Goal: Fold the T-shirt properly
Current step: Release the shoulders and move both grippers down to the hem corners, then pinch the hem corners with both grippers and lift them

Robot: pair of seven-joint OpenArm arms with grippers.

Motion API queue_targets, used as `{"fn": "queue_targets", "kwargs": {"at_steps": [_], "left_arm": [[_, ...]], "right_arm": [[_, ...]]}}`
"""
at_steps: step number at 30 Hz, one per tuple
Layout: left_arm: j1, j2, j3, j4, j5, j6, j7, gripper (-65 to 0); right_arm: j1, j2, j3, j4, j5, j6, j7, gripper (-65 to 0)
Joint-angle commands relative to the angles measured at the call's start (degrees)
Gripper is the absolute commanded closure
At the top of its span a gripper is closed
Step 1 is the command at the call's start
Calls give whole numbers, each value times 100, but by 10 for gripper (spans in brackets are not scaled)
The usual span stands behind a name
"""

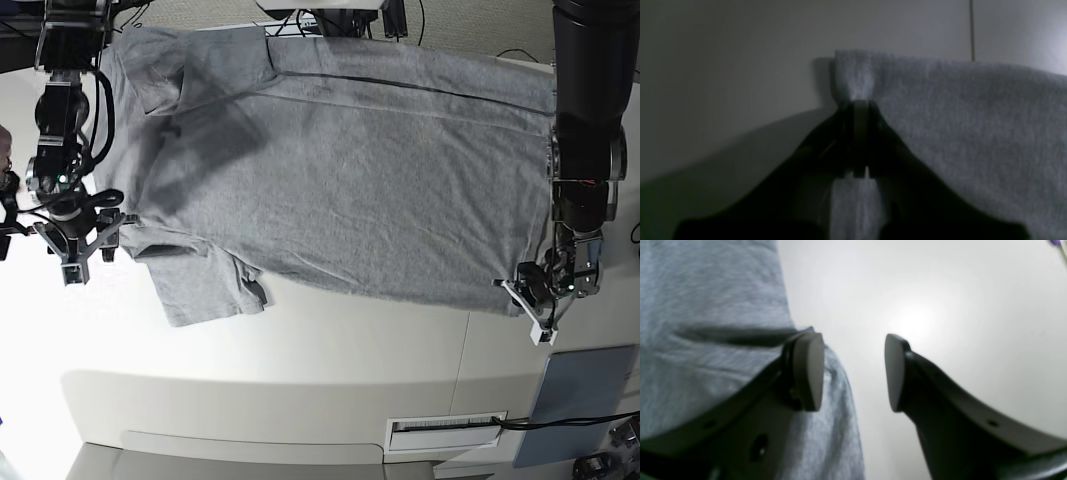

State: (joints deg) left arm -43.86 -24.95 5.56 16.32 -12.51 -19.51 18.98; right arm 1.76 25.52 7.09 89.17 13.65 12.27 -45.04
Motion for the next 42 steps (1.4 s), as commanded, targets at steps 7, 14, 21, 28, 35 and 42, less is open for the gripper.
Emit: {"fn": "queue_targets", "kwargs": {"at_steps": [7,14,21,28,35,42], "left_arm": [[-188,-184,-7,59,-210,136,-542,-346],[-186,-160,-7,57,-400,-35,-699,-346],[-68,-90,-7,55,-463,175,-704,-346],[249,83,-7,55,-455,262,-776,-345],[304,114,-7,57,-42,-619,-529,-41],[275,111,-7,57,-31,-284,-531,0]], "right_arm": [[201,98,46,-153,243,116,-365,-290],[201,96,46,-153,243,125,-581,-289],[186,94,46,-153,243,122,-728,-289],[186,96,46,-153,245,122,-885,-289],[188,96,46,-153,243,122,-879,-289],[192,96,46,-164,39,155,-372,-290]]}}
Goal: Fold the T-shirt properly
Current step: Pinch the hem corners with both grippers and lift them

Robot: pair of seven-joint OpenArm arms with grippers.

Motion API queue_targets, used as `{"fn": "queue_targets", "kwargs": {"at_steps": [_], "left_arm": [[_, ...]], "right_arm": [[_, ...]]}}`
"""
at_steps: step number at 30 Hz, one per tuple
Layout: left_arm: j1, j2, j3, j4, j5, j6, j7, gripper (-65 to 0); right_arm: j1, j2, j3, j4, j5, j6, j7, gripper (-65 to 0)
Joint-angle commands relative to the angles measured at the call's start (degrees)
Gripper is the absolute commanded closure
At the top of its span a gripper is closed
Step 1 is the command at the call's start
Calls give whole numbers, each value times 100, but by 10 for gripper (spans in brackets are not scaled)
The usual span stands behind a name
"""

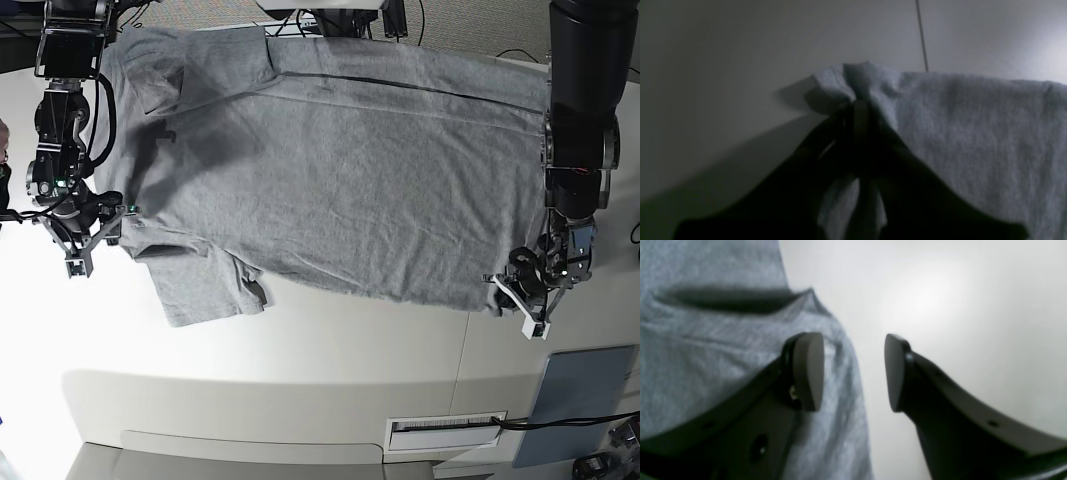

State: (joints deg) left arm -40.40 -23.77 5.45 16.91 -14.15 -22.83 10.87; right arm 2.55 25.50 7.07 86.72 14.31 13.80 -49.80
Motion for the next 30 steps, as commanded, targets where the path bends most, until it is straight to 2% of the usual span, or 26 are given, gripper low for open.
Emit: {"fn": "queue_targets", "kwargs": {"at_steps": [1,3,5,14,18,20,24,30], "left_arm": [[-70,-7,4,-2,133,98,280,0],[-70,-4,4,-2,131,68,280,0],[-68,-2,4,-2,133,-44,282,0],[-52,26,4,-2,133,-101,332,0],[-50,26,4,-2,133,-103,372,0],[-50,26,4,-2,133,-101,372,0],[-50,26,4,-2,133,-101,372,0],[-39,28,4,-2,133,-101,369,0]], "right_arm": [[136,98,48,33,-68,76,197,-290],[297,79,48,-240,-61,308,350,-290],[603,57,-9,-695,46,400,424,-290],[2474,33,-1294,-3042,275,293,234,-290],[3084,-197,-1558,-3947,330,271,186,-290],[3305,-345,-1565,-4435,326,313,236,-290],[3609,-584,-1565,-5239,323,625,313,-289],[3646,-804,-1565,-5683,321,732,131,-289]]}}
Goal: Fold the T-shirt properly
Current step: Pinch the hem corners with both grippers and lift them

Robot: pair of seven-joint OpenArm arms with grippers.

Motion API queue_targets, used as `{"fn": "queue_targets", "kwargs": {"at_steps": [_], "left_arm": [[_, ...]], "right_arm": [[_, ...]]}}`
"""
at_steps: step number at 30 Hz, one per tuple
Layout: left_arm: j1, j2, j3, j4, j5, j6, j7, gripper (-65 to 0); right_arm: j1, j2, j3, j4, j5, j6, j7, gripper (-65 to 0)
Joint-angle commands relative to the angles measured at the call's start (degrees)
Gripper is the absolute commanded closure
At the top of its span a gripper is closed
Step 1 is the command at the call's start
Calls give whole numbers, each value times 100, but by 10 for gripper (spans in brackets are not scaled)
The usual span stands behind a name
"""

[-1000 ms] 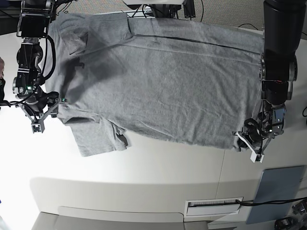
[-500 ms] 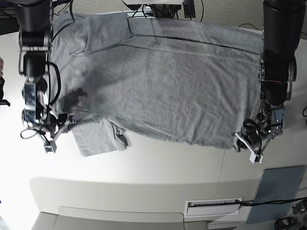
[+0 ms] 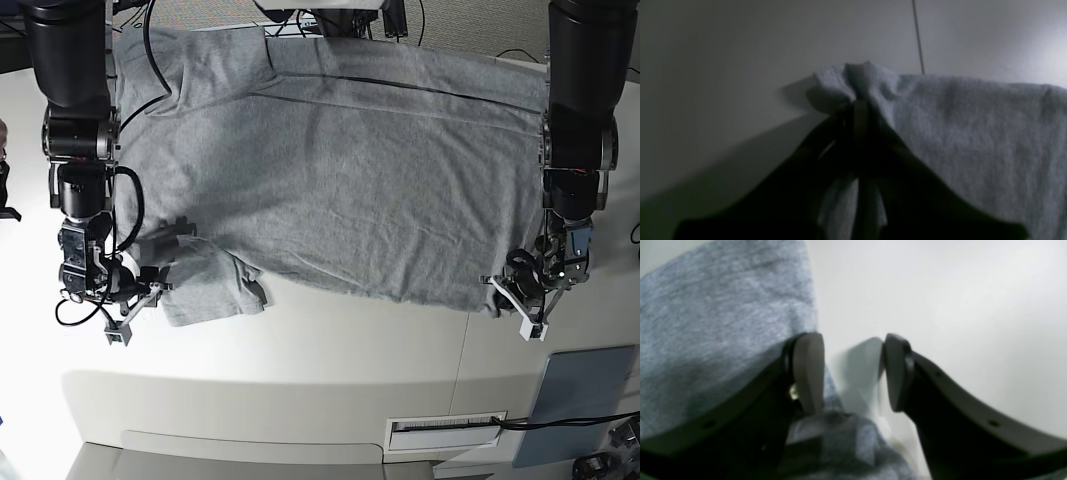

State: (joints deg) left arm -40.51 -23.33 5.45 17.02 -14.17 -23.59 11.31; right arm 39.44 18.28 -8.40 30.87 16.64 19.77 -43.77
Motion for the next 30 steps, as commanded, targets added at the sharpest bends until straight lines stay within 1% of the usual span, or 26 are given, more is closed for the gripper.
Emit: {"fn": "queue_targets", "kwargs": {"at_steps": [1,3,4,5,6,9,11,12,14,16,20,23,27,30], "left_arm": [[-28,-17,4,-13,136,-24,328,0],[-28,-17,4,-13,133,-24,328,0],[-28,-15,4,-13,133,-24,326,0],[-28,-15,4,-13,133,-24,328,0],[-28,-17,4,-13,133,-24,328,0],[-28,-17,4,-13,133,-24,328,0],[-28,-17,4,-13,133,-24,328,0],[-28,-15,4,-13,133,-24,328,0],[-28,-15,4,-13,131,-24,328,0],[-28,-17,4,-13,129,-24,326,0],[-26,-17,4,-13,46,-24,328,0],[-26,-17,4,-13,48,-24,328,0],[-26,-17,4,-13,48,-24,328,0],[-26,-17,4,-13,48,-24,328,0]], "right_arm": [[-44,-98,-17,-138,87,138,-520,-289],[-57,-127,-17,-155,85,136,-566,-287],[-57,-136,-17,-155,87,138,-579,-276],[-59,-149,-17,-155,81,142,-590,-249],[-57,-162,-17,-155,70,146,-595,-209],[-57,-179,-17,-153,-96,146,-595,-73],[-57,-205,-17,-153,-426,144,-573,-13],[-57,-214,-17,-153,-610,146,-544,0],[-57,-229,-17,-151,-898,142,-407,0],[-55,-223,-17,-96,-918,127,-286,0],[-57,-225,-17,297,-914,118,-260,0],[-57,-225,-17,763,-914,105,-382,0],[-63,-223,-17,1408,-916,-203,-614,0],[-72,-223,-17,1722,-916,-267,-914,0]]}}
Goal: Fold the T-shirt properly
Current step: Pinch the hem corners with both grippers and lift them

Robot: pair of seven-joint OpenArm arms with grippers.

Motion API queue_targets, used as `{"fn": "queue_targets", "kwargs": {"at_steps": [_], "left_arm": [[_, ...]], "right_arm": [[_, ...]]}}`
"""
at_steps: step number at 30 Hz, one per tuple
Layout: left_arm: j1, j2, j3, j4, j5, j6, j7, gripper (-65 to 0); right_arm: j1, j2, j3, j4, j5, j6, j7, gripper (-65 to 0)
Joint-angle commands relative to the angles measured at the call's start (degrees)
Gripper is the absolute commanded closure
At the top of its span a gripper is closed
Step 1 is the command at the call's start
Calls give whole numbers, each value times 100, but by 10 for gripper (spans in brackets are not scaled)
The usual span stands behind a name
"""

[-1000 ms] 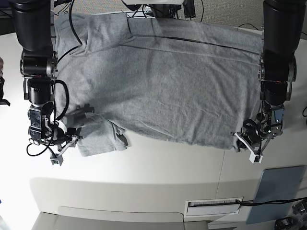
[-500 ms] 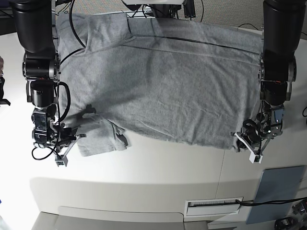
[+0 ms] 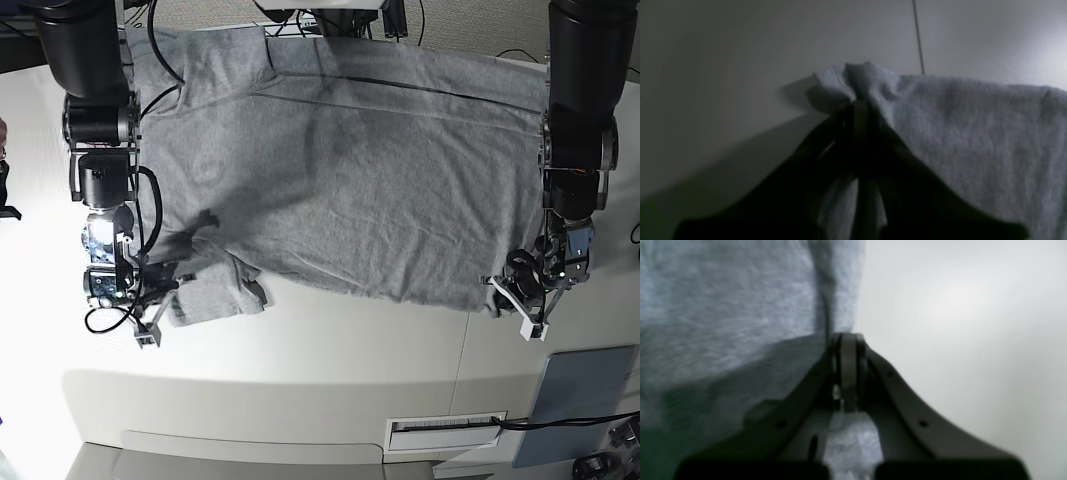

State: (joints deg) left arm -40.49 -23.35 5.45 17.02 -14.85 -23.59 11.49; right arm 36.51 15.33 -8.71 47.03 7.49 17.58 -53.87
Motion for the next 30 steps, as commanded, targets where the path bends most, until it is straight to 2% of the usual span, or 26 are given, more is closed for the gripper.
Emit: {"fn": "queue_targets", "kwargs": {"at_steps": [1,4,7,8,10,15,20,21,25,27,30], "left_arm": [[-28,-15,4,-13,116,-24,310,0],[-28,-15,4,-13,116,-26,310,0],[-28,-13,4,-13,116,-28,310,0],[-28,-15,4,-13,116,-28,310,0],[-28,-15,4,-13,116,-28,310,0],[-28,-13,4,-13,116,-28,308,0],[-31,-15,4,-13,116,-26,306,0],[-31,-15,4,-13,116,-26,306,0],[-31,-13,4,-13,114,-28,308,0],[-28,-15,4,-13,114,-28,308,0],[-28,-15,4,-13,116,-28,308,0]], "right_arm": [[225,72,13,140,-2,-52,-15,0],[221,81,13,125,-9,-48,-166,-19],[227,116,13,125,0,-48,-85,-248],[225,120,13,125,0,-48,-63,-303],[219,116,13,101,0,-48,-70,-331],[221,116,13,-387,48,-50,-55,-331],[223,114,13,-955,470,-28,-164,-322],[221,111,13,-988,516,35,-195,-289],[225,52,13,-1001,511,262,-315,-81],[223,22,13,-1001,505,404,-245,-4],[223,4,13,-1001,424,461,170,0]]}}
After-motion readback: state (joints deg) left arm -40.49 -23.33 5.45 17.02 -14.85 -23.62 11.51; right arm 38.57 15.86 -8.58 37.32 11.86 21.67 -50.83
